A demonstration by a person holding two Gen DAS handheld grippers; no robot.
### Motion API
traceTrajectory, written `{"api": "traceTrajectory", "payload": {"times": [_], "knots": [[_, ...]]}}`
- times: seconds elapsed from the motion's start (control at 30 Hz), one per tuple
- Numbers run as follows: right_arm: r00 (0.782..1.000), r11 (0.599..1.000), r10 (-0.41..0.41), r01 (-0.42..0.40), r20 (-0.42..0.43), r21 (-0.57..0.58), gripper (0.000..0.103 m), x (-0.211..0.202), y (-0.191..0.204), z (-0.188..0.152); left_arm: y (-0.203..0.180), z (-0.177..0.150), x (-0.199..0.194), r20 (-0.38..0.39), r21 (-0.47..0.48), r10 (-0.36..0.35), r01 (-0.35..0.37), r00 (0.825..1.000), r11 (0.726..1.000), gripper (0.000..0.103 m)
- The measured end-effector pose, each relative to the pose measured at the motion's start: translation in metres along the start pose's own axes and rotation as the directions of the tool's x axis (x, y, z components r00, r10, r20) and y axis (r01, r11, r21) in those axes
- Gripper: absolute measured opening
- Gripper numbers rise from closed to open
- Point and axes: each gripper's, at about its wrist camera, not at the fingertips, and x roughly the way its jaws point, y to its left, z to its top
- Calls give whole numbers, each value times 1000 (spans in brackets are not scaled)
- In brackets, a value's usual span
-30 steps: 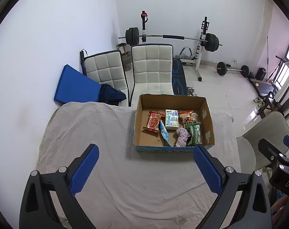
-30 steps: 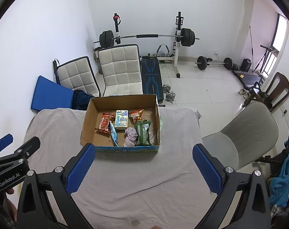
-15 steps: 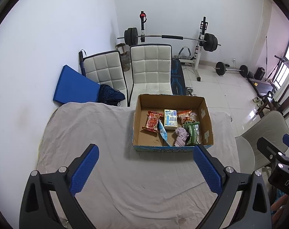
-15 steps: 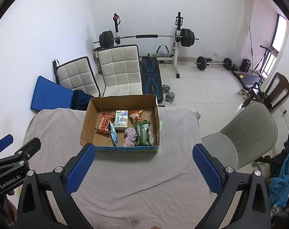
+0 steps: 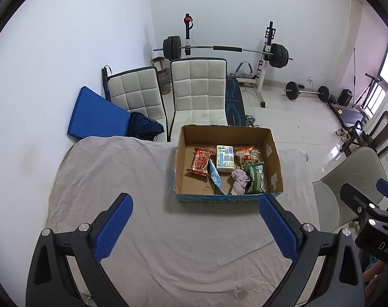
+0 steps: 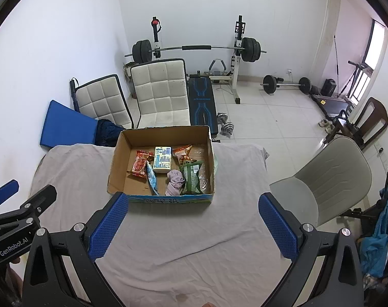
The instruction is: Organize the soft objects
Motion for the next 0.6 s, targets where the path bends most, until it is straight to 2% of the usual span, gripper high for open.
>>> {"api": "traceTrajectory", "payload": {"times": [0.6], "knots": [[1000,1000,1,-1,-5,-4,103,0,-3,0,1,5,-3,12,-10,1,-1,1000,1000,101]]}}
